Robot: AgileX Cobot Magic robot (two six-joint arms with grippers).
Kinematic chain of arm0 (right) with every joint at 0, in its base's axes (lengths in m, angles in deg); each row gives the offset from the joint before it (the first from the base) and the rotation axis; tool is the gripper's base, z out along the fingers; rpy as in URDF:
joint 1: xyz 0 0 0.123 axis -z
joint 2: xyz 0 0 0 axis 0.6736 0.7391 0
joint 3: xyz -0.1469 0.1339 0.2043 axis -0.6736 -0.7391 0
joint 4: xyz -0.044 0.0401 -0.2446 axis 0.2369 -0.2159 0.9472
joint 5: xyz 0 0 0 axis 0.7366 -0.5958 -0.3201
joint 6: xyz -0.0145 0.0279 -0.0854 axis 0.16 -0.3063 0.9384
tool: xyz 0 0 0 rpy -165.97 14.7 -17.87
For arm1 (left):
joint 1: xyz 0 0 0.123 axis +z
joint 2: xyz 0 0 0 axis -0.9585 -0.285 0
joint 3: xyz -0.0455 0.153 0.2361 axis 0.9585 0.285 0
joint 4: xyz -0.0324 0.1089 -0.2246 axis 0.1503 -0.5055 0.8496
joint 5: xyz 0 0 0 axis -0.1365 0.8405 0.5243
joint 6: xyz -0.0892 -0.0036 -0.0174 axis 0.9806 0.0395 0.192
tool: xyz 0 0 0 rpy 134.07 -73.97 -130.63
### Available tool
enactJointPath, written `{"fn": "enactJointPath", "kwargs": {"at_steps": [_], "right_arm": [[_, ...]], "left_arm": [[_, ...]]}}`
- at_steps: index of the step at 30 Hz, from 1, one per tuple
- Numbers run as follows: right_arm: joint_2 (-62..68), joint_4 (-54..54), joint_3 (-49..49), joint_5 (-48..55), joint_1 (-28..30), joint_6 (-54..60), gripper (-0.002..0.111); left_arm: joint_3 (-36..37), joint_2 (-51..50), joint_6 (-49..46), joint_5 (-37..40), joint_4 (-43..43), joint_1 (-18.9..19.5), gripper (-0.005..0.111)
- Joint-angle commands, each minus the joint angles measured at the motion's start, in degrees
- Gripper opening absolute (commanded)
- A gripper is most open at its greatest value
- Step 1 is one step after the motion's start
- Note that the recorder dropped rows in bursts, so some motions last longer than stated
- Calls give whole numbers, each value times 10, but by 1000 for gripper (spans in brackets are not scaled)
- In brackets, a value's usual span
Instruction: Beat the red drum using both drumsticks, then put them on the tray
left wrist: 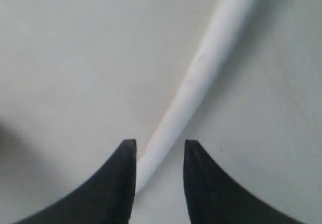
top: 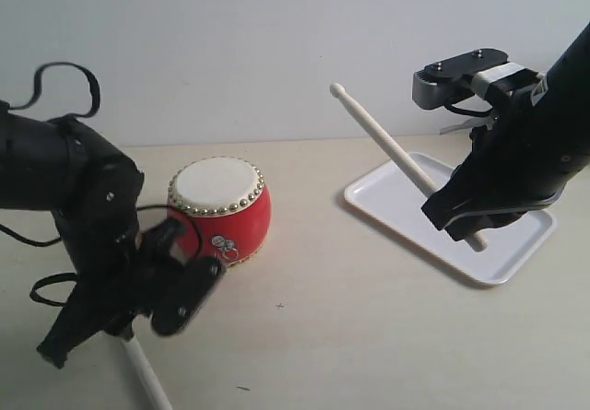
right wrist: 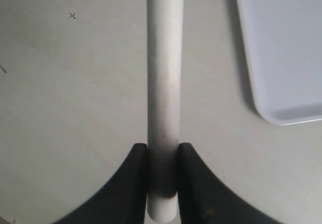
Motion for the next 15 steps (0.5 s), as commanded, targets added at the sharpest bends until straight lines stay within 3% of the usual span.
{"fn": "enactJointPath", "kwargs": {"at_steps": [1,8,11,13,15], "right_arm": [[-3,3,-1,-8,2,2,0],[-3,-7,-1,-15,2,1,0],[-3,-10,-1,-21,2,1,0],[-3,-10,-1,-25,2,1,0],[-3,-10,-1,-24,2,1,0]], "left_arm": [[-27,66,319,0,-11,3,33],[-50,132,904,27,-11,7,33],[-50,129,1179,86,5,8,33],[-50,119,1262,122,42,8,33],[-49,104,1266,125,144,8,33]]}}
